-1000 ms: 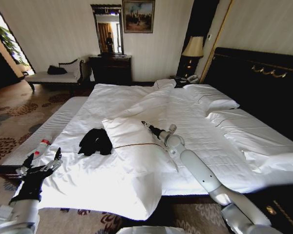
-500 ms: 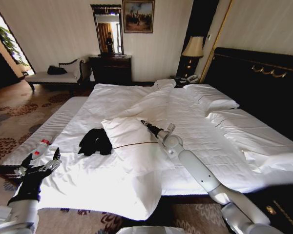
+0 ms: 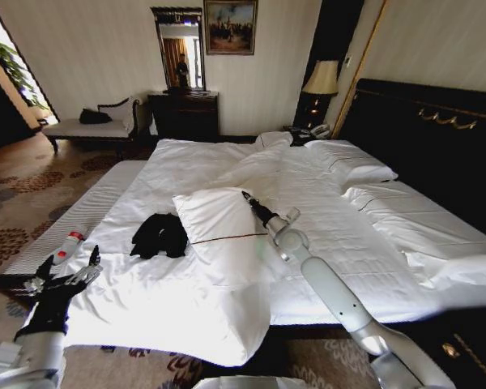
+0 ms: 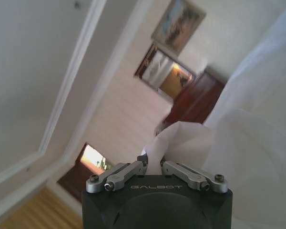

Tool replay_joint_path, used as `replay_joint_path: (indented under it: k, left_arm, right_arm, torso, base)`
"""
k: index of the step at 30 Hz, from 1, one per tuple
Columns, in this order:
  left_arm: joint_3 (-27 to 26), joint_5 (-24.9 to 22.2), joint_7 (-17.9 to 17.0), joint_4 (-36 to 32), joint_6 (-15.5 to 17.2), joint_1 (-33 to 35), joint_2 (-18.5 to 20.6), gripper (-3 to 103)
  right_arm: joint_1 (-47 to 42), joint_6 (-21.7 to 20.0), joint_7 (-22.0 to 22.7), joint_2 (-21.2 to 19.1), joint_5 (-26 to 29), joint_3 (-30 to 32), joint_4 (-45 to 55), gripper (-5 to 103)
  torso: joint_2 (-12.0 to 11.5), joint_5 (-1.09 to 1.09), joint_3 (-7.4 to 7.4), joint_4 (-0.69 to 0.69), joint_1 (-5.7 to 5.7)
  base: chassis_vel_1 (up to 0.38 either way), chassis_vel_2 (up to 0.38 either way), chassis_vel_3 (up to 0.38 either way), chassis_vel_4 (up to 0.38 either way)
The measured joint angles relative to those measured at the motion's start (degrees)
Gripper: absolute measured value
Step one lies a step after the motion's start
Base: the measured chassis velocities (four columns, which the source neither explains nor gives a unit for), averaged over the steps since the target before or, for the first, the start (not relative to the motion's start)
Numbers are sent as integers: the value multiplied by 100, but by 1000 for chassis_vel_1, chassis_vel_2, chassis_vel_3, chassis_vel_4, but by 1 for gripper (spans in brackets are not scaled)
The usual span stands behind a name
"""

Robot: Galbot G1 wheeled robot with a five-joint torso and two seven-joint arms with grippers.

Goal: Fold the clothes on the bed.

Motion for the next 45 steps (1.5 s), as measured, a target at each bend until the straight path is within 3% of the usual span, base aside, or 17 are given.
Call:
replay_joint_path:
  k: [3, 11, 13, 14, 18, 19, 22, 23, 27, 31, 39, 45]
  left_arm:
    - [71, 9, 0, 0, 11, -53, 17, 100]
    - [261, 5, 0, 0, 60, -204, 105, 100]
    - [389, -3, -4, 0, 78, -285, 133, 100]
    - [389, -3, -4, 0, 78, -285, 133, 100]
    - [587, -21, -17, 0, 109, -468, 163, 100]
    - [587, -21, -17, 0, 109, -468, 163, 100]
    - [832, 19, -17, 0, 121, -636, 164, 100]
    - [832, 19, -17, 0, 121, -636, 164, 100]
    - [1101, 63, -17, 0, 124, -929, 170, 100]
    - [1196, 46, -19, 1, 132, -1145, 212, 100]
    - [1190, -228, -42, 195, 150, -1610, 424, 100]
    - [1254, -446, -77, 539, 175, -2012, 721, 100]
  right_arm:
    - [-573, 168, -50, -256, -43, 635, 424, 1]
    - [-1811, 522, -94, -503, -166, 2216, 1176, 1]
    - [-2519, 643, -68, -335, -245, 3120, 1491, 1]
    - [-2519, 643, -68, -335, -245, 3120, 1491, 1]
    - [-3621, 674, -51, 17, -98, 4349, 2080, 1]
    - [-3621, 674, -51, 17, -98, 4349, 2080, 1]
    - [-4366, 686, -93, 438, 12, 4928, 2499, 1]
    - [-4366, 686, -93, 438, 12, 4928, 2499, 1]
    - [-5373, 829, -318, 1162, -46, 5383, 3023, 1]
    - [-5860, 958, -378, 1532, -152, 5539, 3253, 1]
    - [-6333, 1225, 2, 1737, -424, 5792, 3368, 1]
    - [-6739, 1434, 358, 2081, -640, 6084, 3585, 1]
  torso:
    - [0, 3, 0, -5, 0]
    - [0, 0, -1, 2, 0]
    - [0, 1, 0, 2, 0]
    - [0, 1, 0, 2, 0]
    - [1, 0, -1, -2, -1]
    - [1, 0, -1, -2, -1]
    - [1, 0, -1, -1, -1]
    - [1, 0, -1, -1, -1]
    - [1, 0, -1, -2, -1]
    - [1, -1, -1, -1, -1]
    - [1, 0, 0, 2, 0]
    - [1, -2, 0, -3, 0]
  base:
    - [0, 0, 0, 0]
    - [0, 0, 0, 0]
    - [0, 0, 0, 0]
    - [0, 0, 0, 0]
    - [0, 0, 0, 0]
    - [0, 0, 0, 0]
    - [0, 0, 0, 0]
    - [0, 0, 0, 0]
    - [0, 0, 0, 0]
    - [0, 0, 0, 0]
    - [0, 0, 0, 0]
    - [0, 0, 0, 0]
